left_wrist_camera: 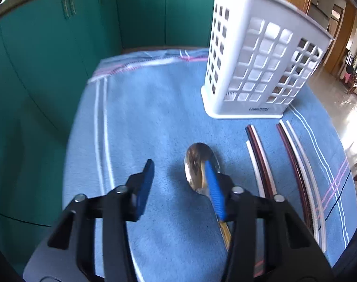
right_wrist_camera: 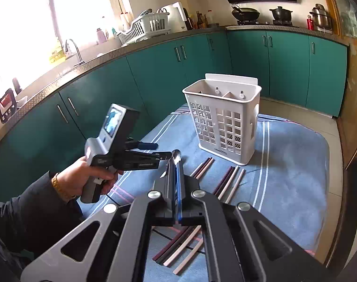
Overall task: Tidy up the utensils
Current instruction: 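Grasp the gold-handled spoon with the left tool while the right tool grasps the silver spoon, then lift the silver spoon and drop it into the white caddy with the right tool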
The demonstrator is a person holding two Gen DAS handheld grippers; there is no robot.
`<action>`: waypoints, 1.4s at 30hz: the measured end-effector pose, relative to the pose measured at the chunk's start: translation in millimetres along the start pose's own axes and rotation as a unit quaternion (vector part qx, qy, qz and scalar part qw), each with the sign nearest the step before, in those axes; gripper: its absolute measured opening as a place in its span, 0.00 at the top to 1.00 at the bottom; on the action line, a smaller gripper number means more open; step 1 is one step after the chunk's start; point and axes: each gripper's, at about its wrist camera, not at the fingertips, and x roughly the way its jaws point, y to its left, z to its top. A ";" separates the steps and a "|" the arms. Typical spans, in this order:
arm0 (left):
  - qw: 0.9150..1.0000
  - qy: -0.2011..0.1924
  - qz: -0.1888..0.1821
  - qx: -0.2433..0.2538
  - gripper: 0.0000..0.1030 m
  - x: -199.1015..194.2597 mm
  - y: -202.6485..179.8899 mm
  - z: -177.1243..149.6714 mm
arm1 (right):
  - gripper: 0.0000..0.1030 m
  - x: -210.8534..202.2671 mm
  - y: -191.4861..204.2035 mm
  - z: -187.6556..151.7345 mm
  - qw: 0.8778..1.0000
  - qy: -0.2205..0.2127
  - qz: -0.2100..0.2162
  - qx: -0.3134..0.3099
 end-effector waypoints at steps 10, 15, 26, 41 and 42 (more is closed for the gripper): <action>0.999 0.004 -0.041 0.006 0.88 22.0 -5.3 9.0 | 0.98 -1.7 1.0 -1.6 1.000 0.000 -0.004 0.002; 0.999 -0.011 -0.038 -0.001 0.98 11.5 -6.0 10.5 | 0.98 -2.4 1.4 -1.4 1.000 -0.003 -0.010 0.004; 0.988 -0.149 0.003 0.035 0.98 -109.1 -45.4 -0.4 | 0.98 -31.8 21.6 6.6 0.994 -0.062 -0.082 -0.023; 0.944 -0.325 0.010 0.051 0.98 -257.9 -80.3 -61.3 | 0.98 -61.5 29.5 -6.2 0.976 -0.124 -0.180 0.006; 0.944 -0.324 0.012 0.054 0.98 -259.2 -80.9 -63.0 | 0.98 -63.1 30.0 -8.2 0.975 -0.127 -0.183 0.006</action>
